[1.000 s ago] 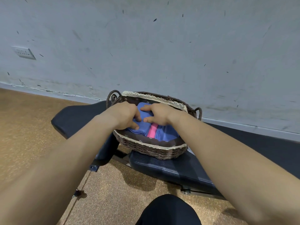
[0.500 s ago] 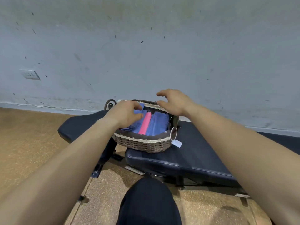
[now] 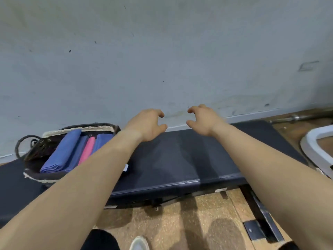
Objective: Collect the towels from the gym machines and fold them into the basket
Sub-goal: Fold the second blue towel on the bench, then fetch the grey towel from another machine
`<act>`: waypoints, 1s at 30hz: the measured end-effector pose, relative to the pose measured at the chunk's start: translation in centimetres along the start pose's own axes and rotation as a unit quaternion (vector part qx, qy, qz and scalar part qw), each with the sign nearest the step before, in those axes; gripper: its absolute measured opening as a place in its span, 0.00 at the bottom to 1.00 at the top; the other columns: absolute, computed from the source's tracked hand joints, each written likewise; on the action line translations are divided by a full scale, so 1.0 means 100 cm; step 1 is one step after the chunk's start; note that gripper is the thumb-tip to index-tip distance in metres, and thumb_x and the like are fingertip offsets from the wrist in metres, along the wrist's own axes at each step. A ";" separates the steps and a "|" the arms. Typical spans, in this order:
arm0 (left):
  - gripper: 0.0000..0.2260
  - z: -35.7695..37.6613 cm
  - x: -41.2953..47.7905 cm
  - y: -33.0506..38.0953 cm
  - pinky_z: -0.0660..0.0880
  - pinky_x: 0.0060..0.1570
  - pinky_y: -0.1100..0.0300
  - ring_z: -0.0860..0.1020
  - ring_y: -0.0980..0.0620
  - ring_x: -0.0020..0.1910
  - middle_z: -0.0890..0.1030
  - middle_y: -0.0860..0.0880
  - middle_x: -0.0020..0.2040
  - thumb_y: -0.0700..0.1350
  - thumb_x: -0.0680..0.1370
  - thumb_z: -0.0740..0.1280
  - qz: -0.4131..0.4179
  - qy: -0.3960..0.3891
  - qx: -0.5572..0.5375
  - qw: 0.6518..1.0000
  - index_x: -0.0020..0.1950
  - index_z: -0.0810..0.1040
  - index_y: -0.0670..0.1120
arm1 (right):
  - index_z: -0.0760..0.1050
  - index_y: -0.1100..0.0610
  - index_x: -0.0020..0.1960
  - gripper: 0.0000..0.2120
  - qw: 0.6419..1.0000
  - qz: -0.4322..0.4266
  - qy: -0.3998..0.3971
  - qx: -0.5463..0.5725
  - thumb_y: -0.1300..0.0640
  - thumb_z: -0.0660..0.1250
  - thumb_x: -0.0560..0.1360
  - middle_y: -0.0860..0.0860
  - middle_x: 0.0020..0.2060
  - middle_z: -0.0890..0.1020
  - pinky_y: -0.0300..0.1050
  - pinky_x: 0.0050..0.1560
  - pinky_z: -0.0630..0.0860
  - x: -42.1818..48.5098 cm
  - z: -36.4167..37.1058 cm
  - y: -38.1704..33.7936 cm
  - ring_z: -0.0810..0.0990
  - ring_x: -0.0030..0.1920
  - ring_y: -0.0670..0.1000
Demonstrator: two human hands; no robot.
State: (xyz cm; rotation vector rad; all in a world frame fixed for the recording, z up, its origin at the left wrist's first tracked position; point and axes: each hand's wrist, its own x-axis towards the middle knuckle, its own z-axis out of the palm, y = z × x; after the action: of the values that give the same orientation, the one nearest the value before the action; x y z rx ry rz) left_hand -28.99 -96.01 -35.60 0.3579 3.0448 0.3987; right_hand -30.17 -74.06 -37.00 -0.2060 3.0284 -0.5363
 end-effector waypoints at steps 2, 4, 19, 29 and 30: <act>0.24 0.025 0.043 0.012 0.70 0.66 0.48 0.69 0.48 0.71 0.70 0.51 0.73 0.56 0.79 0.63 0.009 -0.013 0.015 1.000 0.74 0.68 0.51 | 0.67 0.51 0.74 0.24 1.000 0.029 0.008 0.002 0.49 0.62 0.79 0.54 0.69 0.69 0.56 0.65 0.72 0.024 0.013 0.034 0.71 0.68 0.58; 0.25 0.049 0.086 0.018 0.70 0.67 0.49 0.68 0.48 0.71 0.69 0.51 0.73 0.57 0.79 0.63 0.007 -0.031 0.019 0.999 0.75 0.67 0.51 | 0.67 0.52 0.74 0.24 0.999 0.048 -0.002 -0.004 0.50 0.62 0.79 0.55 0.69 0.70 0.56 0.65 0.72 0.056 0.027 0.061 0.71 0.67 0.59; 0.23 -0.001 0.167 0.048 0.71 0.64 0.47 0.73 0.43 0.64 0.74 0.45 0.66 0.55 0.78 0.65 -0.070 -0.177 0.001 0.982 0.71 0.71 0.48 | 0.69 0.54 0.70 0.22 0.986 0.085 -0.143 -0.030 0.47 0.59 0.79 0.56 0.67 0.72 0.56 0.64 0.69 0.118 -0.059 0.086 0.70 0.68 0.60; 0.25 -0.256 0.123 0.221 0.68 0.68 0.52 0.71 0.46 0.69 0.72 0.48 0.72 0.55 0.79 0.65 -0.065 -0.202 -0.048 0.976 0.74 0.68 0.48 | 0.67 0.53 0.73 0.24 0.981 0.139 -0.138 0.004 0.48 0.61 0.78 0.56 0.68 0.71 0.55 0.66 0.68 0.016 -0.362 0.063 0.68 0.69 0.61; 0.25 -0.275 0.119 0.237 0.68 0.69 0.51 0.71 0.46 0.69 0.71 0.48 0.73 0.55 0.79 0.65 -0.053 -0.208 -0.047 0.976 0.74 0.68 0.48 | 0.67 0.54 0.72 0.24 0.979 0.150 -0.134 0.003 0.47 0.62 0.78 0.56 0.68 0.71 0.56 0.66 0.69 0.001 -0.386 0.064 0.68 0.69 0.61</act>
State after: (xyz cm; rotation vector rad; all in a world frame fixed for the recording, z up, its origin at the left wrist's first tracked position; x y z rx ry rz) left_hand -37.52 -77.77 -3.12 0.2360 2.6129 0.4020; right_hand -34.19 -55.12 -2.96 0.1662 2.7229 -0.4511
